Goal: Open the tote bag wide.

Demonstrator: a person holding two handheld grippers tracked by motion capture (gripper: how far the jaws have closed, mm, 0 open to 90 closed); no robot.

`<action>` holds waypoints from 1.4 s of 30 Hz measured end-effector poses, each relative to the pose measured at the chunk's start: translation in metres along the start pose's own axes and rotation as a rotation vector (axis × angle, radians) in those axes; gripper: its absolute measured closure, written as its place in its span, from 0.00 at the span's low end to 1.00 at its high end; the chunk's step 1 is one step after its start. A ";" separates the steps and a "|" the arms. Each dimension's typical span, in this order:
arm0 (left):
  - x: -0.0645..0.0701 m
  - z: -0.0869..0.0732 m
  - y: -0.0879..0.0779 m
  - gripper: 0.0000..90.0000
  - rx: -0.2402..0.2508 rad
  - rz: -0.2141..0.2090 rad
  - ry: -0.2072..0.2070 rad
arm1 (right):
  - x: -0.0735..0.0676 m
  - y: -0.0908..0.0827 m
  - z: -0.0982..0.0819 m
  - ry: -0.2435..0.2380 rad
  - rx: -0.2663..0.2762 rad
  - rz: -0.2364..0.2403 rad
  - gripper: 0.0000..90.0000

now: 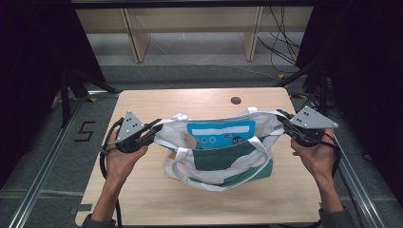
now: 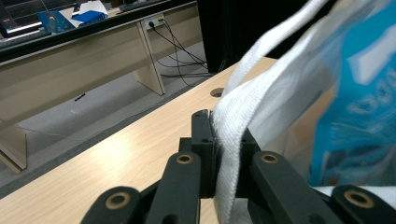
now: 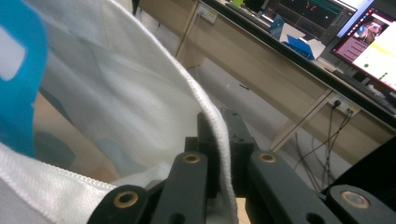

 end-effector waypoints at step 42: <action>0.041 -0.142 0.073 0.94 -0.389 -0.188 0.014 | -0.044 0.053 -0.146 -0.026 -0.459 0.199 0.97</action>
Point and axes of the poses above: each handheld gripper's, and its own axes: y roughly forward along the jaws, z roughly out of its top, x roughly to its right, the point moved 4 cm from there along y, roughly forward along the jaws, and after that the axes turned 7 degrees about y, right-handed, at the moved point
